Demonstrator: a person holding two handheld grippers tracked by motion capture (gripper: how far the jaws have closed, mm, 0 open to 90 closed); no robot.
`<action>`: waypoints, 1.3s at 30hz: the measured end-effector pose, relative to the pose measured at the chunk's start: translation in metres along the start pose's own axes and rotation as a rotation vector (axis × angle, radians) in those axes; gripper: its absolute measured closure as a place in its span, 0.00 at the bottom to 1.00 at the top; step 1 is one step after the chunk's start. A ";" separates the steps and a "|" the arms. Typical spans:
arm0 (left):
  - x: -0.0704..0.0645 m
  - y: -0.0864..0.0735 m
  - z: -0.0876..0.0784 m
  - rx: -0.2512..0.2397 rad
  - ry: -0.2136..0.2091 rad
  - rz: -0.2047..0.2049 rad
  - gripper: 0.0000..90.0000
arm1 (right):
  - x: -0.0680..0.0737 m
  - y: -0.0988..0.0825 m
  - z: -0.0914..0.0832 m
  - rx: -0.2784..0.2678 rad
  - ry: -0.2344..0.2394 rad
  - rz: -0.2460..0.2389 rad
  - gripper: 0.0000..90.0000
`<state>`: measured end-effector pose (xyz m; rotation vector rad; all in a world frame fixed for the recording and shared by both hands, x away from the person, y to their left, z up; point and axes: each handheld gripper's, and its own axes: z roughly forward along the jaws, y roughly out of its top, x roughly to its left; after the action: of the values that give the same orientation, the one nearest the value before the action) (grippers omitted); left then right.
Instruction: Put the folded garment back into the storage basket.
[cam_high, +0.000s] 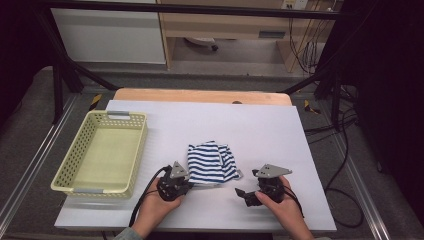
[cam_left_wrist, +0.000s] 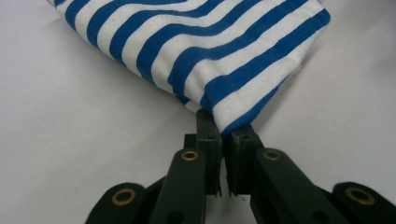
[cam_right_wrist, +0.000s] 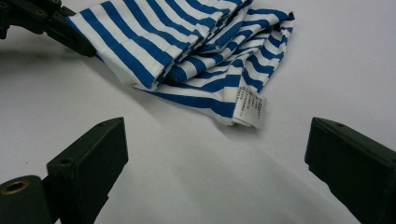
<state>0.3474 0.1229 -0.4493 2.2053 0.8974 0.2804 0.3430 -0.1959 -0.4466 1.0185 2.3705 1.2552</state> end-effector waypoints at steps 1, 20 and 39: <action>-0.001 -0.002 -0.001 0.000 -0.004 -0.005 0.94 | 0.001 0.000 0.000 0.004 0.004 0.002 0.06; -0.010 -0.042 -0.039 -0.001 -0.044 -0.016 0.94 | 0.042 0.004 0.022 0.076 0.045 -0.056 0.27; -0.010 -0.038 -0.050 -0.223 0.019 -0.146 0.17 | 0.044 0.003 0.034 0.070 0.077 -0.092 0.89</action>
<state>0.2988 0.1622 -0.4397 1.9257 0.9833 0.3161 0.3307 -0.1432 -0.4604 0.8847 2.5054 1.2067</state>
